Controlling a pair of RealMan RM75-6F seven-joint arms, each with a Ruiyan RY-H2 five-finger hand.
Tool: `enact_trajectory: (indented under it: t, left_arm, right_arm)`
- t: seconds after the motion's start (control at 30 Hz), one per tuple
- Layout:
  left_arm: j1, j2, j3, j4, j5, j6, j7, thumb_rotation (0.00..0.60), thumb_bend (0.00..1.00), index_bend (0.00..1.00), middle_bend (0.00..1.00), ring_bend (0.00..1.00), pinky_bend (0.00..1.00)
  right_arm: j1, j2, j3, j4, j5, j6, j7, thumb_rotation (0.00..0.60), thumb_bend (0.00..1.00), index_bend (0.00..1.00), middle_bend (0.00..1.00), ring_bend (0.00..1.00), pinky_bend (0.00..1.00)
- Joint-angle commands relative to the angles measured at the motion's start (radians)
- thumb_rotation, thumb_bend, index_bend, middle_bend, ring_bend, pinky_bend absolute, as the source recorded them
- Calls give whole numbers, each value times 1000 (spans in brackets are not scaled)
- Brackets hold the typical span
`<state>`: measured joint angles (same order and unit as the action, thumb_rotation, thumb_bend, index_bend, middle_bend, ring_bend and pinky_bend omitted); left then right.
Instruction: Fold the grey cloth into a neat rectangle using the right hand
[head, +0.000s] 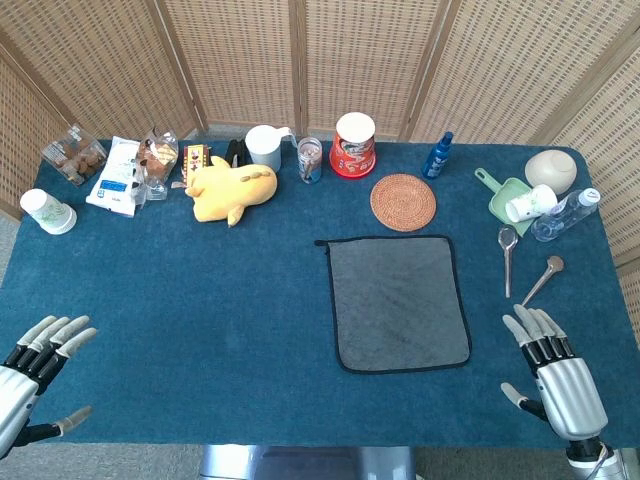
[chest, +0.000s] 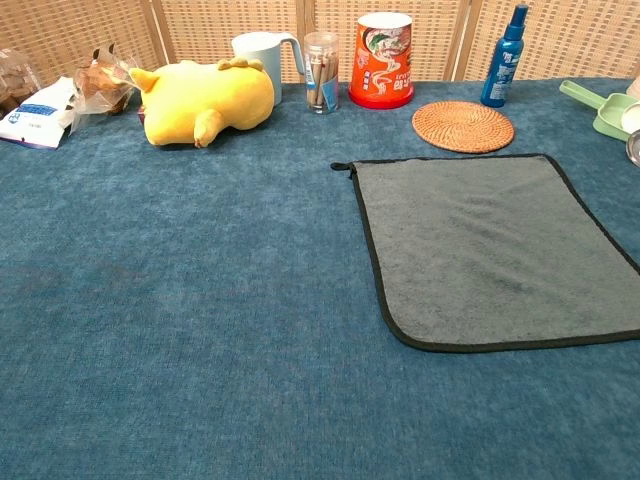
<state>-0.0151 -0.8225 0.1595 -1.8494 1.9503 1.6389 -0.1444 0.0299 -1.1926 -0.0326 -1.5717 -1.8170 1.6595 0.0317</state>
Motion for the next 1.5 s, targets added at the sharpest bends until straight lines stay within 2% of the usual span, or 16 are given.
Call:
enact_trajectory:
  t: [0.03, 0.2, 0.4, 0.7, 0.93, 1.2, 1.5]
  left_arm:
    - [0, -1, -1, 0, 0, 0, 0, 600, 237, 86, 0, 0, 66]
    - [-1, -1, -1, -1, -3, -2, 2, 600, 237, 85, 0, 0, 66]
    - [1, 1, -3, -2, 2, 11, -3, 600, 237, 85, 0, 0, 66]
    - [-5, 4, -11, -7, -30, -2, -14, 600, 237, 86, 0, 0, 66]
    - [-7, 0, -13, -15, -43, -17, 1, 600, 238, 86, 0, 0, 66]
    - [-11, -3, -12, -19, -47, -34, 10, 600, 236, 86, 0, 0, 67]
    - [-12, -4, -15, -19, -54, -35, 9, 600, 236, 85, 0, 0, 66]
  right_arm:
    - [1, 0, -2, 1, -3, -1, -1, 600, 6, 0, 28, 28, 144]
    - [4, -2, -5, 6, -6, -4, 2, 600, 7, 7, 28, 28, 144]
    - [19, -29, -6, 27, -14, -28, -17, 600, 6, 65, 16, 0, 144]
    - [81, -98, -6, 53, 3, -164, -84, 600, 7, 78, 0, 0, 144]
    - [144, -133, 18, 37, 26, -262, -155, 600, 5, 74, 0, 0, 144]
    - [192, -172, 24, 48, 48, -338, -193, 600, 5, 82, 0, 0, 145]
    - [223, -215, 6, 92, 54, -383, -205, 600, 7, 128, 0, 0, 144]
